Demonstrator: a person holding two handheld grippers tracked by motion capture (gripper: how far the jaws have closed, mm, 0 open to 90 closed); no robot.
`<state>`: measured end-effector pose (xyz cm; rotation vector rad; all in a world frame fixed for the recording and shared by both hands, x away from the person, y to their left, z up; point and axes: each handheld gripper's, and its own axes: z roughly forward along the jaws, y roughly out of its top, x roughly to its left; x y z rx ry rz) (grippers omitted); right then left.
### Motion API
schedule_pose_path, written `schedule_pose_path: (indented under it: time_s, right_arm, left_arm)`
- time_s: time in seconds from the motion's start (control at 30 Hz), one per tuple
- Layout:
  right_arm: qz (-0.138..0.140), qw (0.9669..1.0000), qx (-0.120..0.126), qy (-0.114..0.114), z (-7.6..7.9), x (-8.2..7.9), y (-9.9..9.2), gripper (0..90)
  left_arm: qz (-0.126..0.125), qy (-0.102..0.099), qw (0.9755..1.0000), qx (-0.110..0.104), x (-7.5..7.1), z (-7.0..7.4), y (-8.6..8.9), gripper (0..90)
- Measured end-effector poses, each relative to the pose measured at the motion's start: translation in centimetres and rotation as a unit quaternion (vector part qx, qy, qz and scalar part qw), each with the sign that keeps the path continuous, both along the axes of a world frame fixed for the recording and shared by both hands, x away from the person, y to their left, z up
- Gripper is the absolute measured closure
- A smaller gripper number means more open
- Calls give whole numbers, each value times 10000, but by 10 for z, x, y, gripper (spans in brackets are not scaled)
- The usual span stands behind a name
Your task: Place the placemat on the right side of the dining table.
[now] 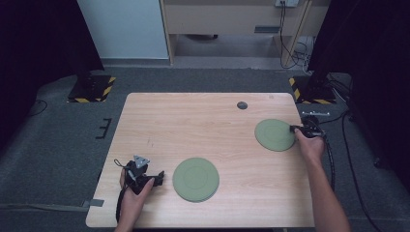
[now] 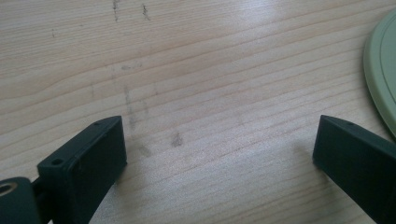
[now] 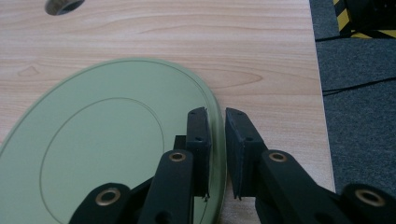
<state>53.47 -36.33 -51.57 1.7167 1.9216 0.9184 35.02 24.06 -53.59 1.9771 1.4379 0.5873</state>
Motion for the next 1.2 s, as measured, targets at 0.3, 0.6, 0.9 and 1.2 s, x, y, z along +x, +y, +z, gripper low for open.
schedule_pose_path:
  time_s: [0.3, 0.6, 0.9, 1.2]
  right_arm:
    - [-53, 10000, -21, 46, -4, 1, -1, 794]
    - [-99, 9999, -82, 48, -7, 0, -1, 795]
    - [-165, 9998, -15, -72, -1, -2, -2, 717]
    - [-183, 9994, 273, -117, 5, 1, 6, 401]
  left_arm:
    - [-6, -1, 10000, -5, 0, 0, 0, 22]
    - [-12, -2, 10000, 0, 0, 0, 0, 22]
    - [-18, -2, 10000, 1, 0, 0, 0, 21]
    - [-24, 3, 10000, 3, 0, 0, 0, 19]
